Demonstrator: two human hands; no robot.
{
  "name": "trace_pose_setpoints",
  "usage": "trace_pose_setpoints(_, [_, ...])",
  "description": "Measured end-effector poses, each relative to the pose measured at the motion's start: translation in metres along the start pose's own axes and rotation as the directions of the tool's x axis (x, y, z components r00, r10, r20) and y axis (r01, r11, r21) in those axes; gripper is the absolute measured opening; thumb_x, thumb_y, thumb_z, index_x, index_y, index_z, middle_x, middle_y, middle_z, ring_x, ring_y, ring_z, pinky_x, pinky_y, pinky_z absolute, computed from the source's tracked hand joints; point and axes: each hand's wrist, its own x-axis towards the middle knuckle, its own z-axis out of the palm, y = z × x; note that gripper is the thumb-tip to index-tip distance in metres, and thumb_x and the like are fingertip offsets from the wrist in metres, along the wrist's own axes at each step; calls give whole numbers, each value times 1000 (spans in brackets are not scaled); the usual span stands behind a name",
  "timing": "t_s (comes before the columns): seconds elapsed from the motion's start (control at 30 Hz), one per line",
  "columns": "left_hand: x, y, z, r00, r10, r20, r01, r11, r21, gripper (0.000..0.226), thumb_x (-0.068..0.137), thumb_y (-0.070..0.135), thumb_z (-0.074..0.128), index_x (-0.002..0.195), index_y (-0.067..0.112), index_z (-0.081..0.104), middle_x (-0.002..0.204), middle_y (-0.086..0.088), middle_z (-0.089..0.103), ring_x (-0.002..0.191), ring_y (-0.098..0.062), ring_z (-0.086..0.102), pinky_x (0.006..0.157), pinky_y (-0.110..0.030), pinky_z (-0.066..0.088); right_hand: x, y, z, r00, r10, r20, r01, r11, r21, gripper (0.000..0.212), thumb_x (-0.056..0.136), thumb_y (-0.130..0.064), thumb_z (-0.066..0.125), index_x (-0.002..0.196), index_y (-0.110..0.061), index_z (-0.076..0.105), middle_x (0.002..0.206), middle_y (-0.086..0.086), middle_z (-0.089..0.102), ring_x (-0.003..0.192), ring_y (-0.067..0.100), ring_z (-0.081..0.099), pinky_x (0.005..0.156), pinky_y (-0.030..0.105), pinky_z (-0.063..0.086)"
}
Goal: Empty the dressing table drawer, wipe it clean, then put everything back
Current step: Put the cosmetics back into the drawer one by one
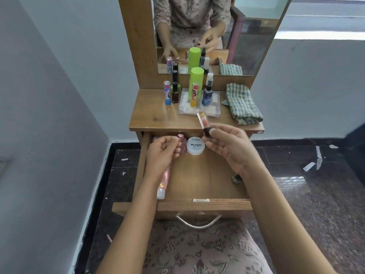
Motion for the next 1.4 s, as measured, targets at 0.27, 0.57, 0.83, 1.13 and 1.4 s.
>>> trace_pose_setpoints(0.27, [2, 3, 1, 963, -95, 252, 136, 979, -151, 23, 95, 18, 55, 115, 15, 66, 98, -2, 72, 87, -7, 66, 75, -19, 56, 3, 40, 9, 949, 280, 146, -298, 947, 121, 15, 92, 10, 48, 99, 8, 61, 88, 20, 64, 68, 17, 70, 67, 22, 59])
trace_pose_setpoints(0.57, [6, -8, 1, 943, -225, 245, 231, 973, 6, 21, 90, 12, 63, 108, 2, 66, 96, -13, 72, 82, -17, 70, 75, -27, 59, 3, 62, 7, 946, 324, 18, -308, 912, -272, 18, 83, -7, 71, 98, 1, 67, 79, 7, 68, 71, 12, 66, 67, 21, 57])
trace_pose_setpoints(0.83, [9, -17, -2, 958, -278, 75, 278, 961, 18, 7, 91, 4, 60, 97, 3, 64, 94, -13, 67, 81, -17, 68, 69, -24, 59, 10, 70, -2, 956, 98, -277, -270, 667, -694, 12, 70, -18, 77, 79, -17, 71, 78, 1, 72, 68, 14, 65, 69, 30, 55])
trace_pose_setpoints(1.13, [10, -20, -3, 966, -251, 56, 244, 964, 110, 12, 93, 7, 58, 102, 3, 64, 88, -9, 67, 78, -12, 67, 65, -19, 58, 9, 73, -4, 963, 58, -263, -249, 560, -790, 12, 67, -16, 78, 74, -17, 69, 78, 1, 68, 68, 17, 63, 69, 31, 55])
trace_pose_setpoints(1.4, [10, -21, -1, 965, -249, 81, 234, 959, 160, 7, 93, 8, 59, 92, 9, 65, 85, -7, 67, 76, -11, 67, 64, -17, 57, 12, 86, -2, 942, 105, -318, -335, 290, -897, 44, 72, -48, 75, 97, -13, 67, 100, 6, 67, 96, 28, 65, 77, 30, 51])
